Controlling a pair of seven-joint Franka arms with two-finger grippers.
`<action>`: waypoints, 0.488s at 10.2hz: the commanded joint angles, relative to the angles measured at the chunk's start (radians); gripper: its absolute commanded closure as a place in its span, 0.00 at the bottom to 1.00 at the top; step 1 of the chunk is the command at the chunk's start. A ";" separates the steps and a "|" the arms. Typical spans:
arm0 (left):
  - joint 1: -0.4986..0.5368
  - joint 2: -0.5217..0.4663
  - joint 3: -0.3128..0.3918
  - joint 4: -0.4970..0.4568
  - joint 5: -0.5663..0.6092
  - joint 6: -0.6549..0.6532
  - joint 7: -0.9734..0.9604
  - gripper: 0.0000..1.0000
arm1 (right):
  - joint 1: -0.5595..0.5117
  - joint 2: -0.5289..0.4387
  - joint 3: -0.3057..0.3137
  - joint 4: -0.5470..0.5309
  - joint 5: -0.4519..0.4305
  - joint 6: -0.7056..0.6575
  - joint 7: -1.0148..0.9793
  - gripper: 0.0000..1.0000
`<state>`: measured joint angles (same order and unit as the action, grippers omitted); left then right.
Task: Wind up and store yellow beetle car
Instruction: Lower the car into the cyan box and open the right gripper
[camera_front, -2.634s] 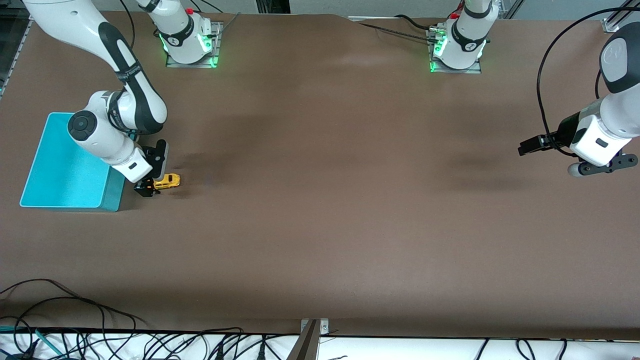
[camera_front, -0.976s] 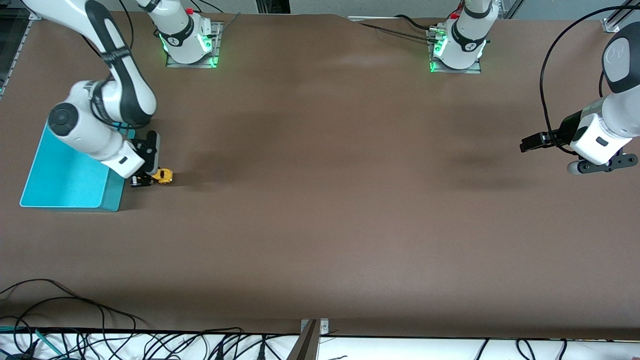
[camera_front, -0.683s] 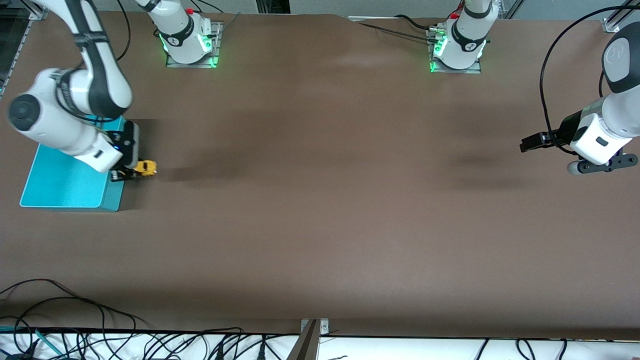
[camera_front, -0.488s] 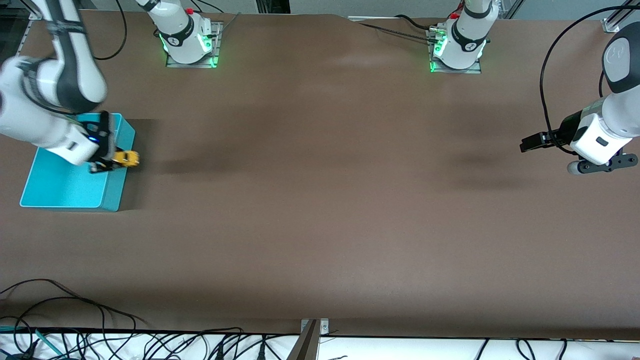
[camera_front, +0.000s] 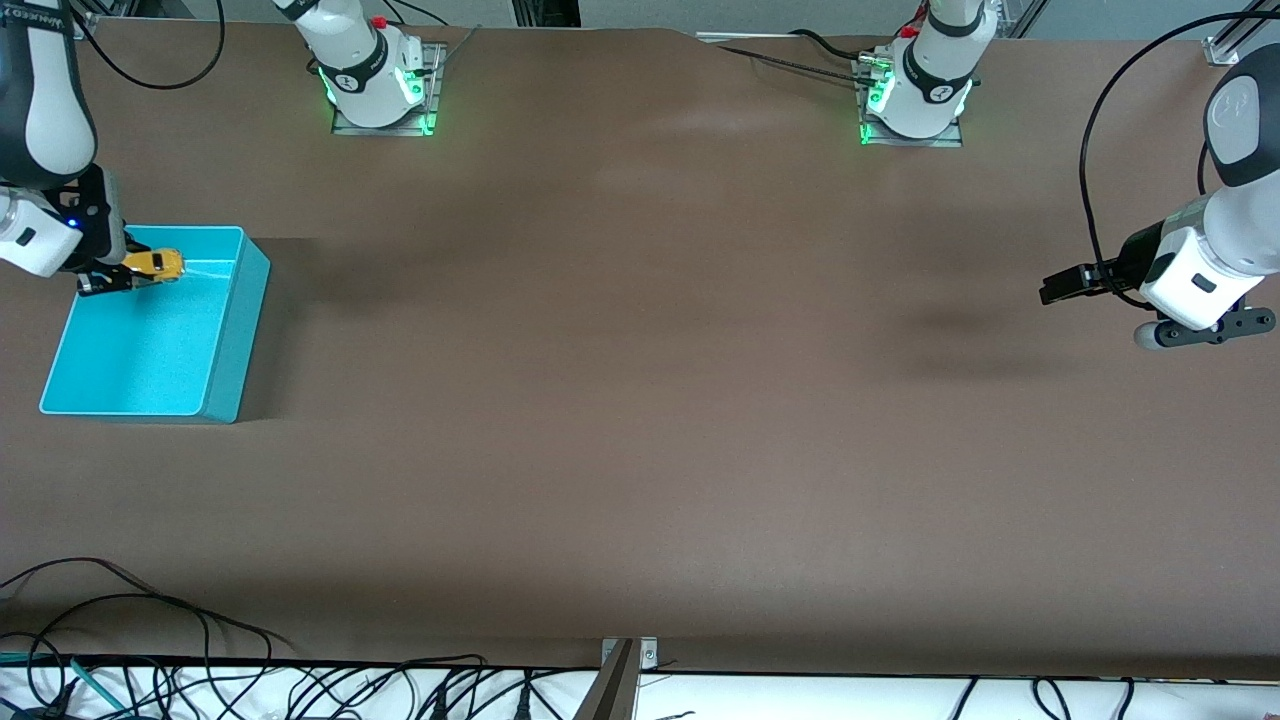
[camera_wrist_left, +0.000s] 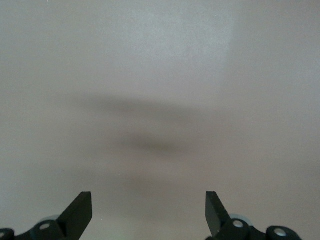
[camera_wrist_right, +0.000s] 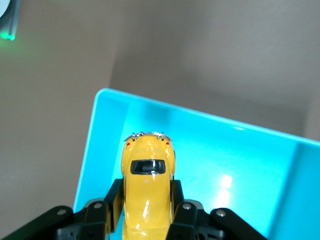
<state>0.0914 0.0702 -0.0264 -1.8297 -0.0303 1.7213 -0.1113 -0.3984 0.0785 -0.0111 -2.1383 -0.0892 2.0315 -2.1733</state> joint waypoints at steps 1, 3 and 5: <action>0.004 0.000 -0.003 0.013 0.021 -0.020 0.019 0.00 | -0.039 0.098 0.004 0.006 -0.026 0.061 -0.057 1.00; 0.004 0.000 -0.003 0.015 0.023 -0.020 0.019 0.00 | -0.039 0.159 0.003 0.008 -0.023 0.110 -0.072 1.00; 0.004 0.000 -0.003 0.013 0.023 -0.020 0.019 0.00 | -0.039 0.225 0.003 0.027 -0.012 0.179 -0.106 1.00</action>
<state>0.0917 0.0703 -0.0264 -1.8297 -0.0303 1.7211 -0.1113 -0.4296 0.2648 -0.0131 -2.1398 -0.1003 2.1880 -2.2433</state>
